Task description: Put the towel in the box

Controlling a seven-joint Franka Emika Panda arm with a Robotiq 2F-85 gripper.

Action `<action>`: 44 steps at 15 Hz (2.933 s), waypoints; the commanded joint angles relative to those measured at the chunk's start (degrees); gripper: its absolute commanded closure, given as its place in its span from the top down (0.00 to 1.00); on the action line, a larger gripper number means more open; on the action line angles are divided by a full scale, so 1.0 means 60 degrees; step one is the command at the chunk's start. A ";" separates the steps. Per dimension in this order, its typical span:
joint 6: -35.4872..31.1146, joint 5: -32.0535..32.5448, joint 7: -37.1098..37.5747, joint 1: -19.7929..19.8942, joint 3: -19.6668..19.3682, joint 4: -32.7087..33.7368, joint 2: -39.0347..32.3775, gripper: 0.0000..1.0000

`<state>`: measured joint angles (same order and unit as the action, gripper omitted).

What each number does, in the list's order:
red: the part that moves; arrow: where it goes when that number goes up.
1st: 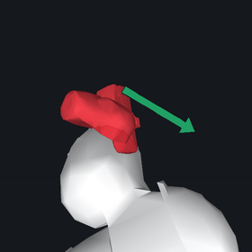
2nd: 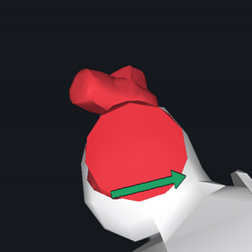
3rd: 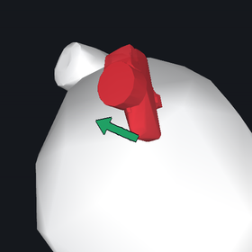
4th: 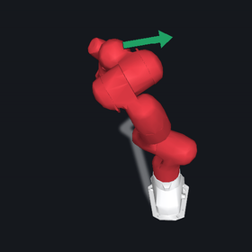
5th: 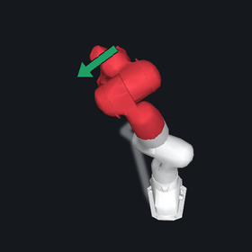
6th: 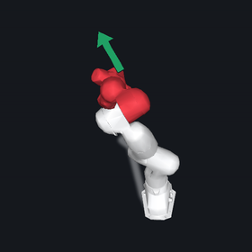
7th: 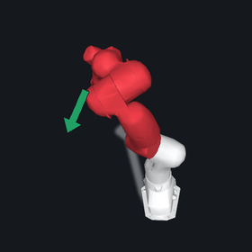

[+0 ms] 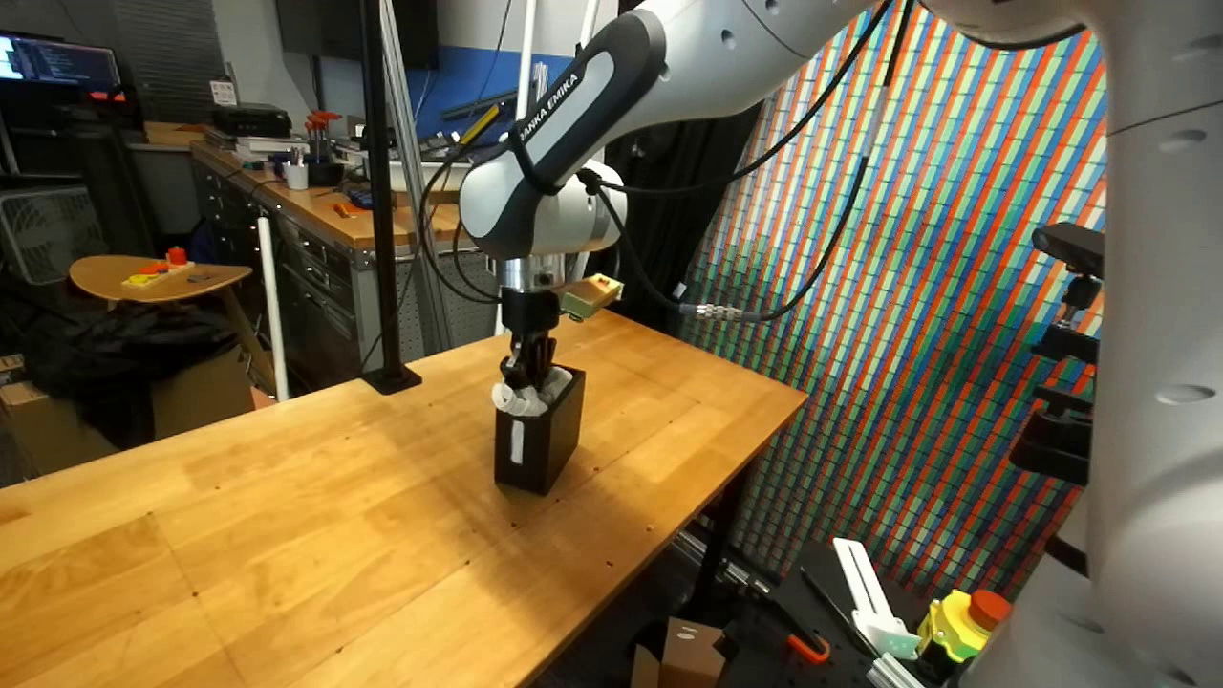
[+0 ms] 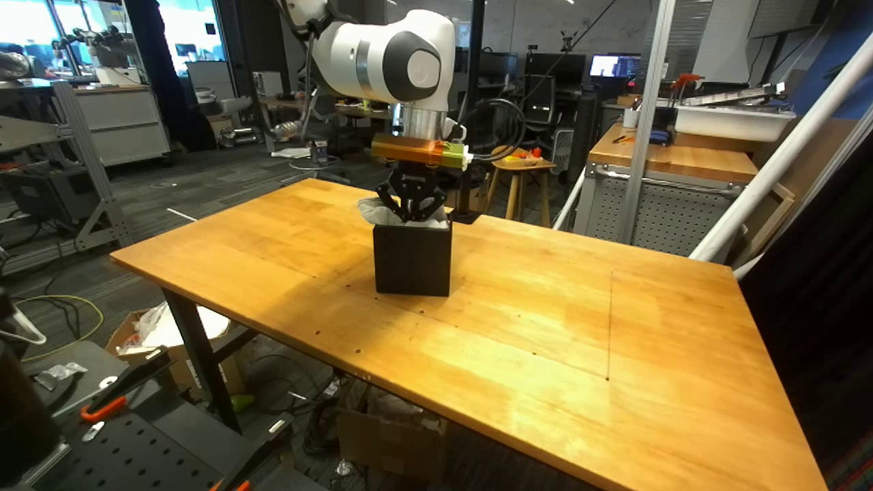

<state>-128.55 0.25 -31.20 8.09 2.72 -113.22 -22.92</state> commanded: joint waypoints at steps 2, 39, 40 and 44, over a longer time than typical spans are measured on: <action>0.0257 -0.0007 0.0018 -0.0047 0.0009 -0.0055 -0.0157 0.03; -0.0286 -0.0376 0.0652 -0.0625 -0.0252 -0.2873 0.4024 0.31; -0.0278 -0.0348 0.0637 -0.0652 -0.0259 -0.2884 0.4027 0.23; -0.0308 -0.0255 0.0445 -0.0743 -0.0270 -0.2916 0.3994 0.00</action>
<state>-128.95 -1.69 -26.96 5.03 2.29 -129.11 -0.81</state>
